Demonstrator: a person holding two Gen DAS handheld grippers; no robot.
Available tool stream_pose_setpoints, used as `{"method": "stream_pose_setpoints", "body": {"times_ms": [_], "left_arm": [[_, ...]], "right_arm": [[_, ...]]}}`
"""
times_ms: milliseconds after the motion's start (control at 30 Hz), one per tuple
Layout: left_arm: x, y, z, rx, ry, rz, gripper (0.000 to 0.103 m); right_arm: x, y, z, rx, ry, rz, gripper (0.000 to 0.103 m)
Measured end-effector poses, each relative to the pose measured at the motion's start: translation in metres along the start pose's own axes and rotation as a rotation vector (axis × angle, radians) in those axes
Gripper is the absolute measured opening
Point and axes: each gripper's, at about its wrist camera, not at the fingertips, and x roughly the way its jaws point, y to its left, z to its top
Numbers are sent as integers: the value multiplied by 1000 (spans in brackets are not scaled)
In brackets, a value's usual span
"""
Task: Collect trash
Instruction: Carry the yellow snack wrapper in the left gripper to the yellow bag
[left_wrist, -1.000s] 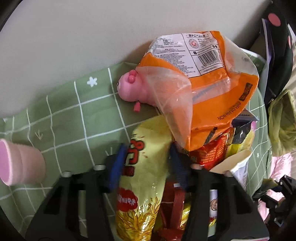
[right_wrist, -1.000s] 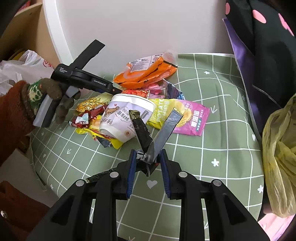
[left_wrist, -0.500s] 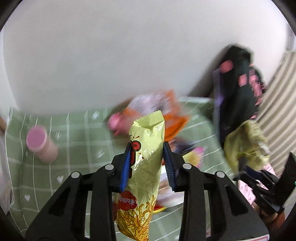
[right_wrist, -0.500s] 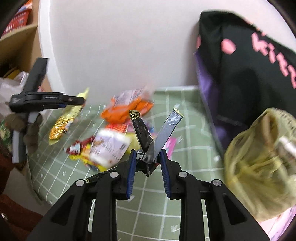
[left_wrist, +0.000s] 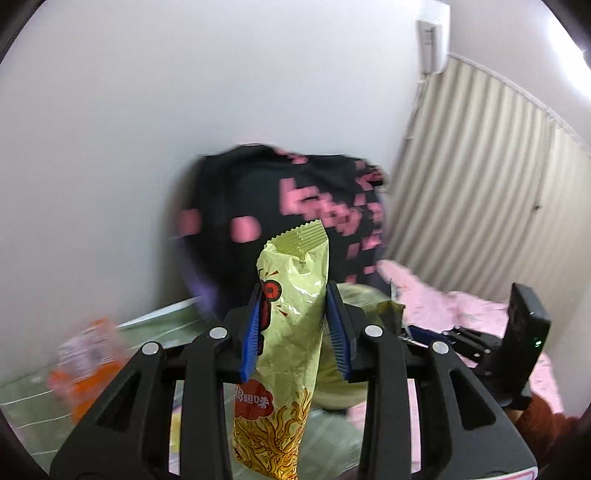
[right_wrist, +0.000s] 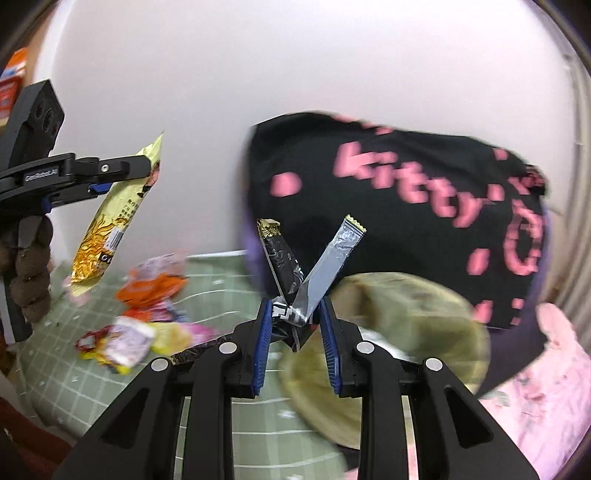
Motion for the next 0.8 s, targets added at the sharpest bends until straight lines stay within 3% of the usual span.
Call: {"method": "stream_pose_setpoints", "body": {"times_ms": [267, 433, 567, 800], "left_arm": [[91, -69, 8, 16, 63, -223, 31], [142, -108, -4, 63, 117, -306, 31], [181, -115, -14, 48, 143, -312, 31], [219, -102, -21, -13, 107, -240, 31]], "right_arm": [[-46, -82, -20, 122, -5, -179, 25], [-55, -111, -40, 168, 19, -218, 25], [-48, -125, -47, 151, 52, -218, 25], [-18, -149, -37, 128, 70, -175, 25]]}}
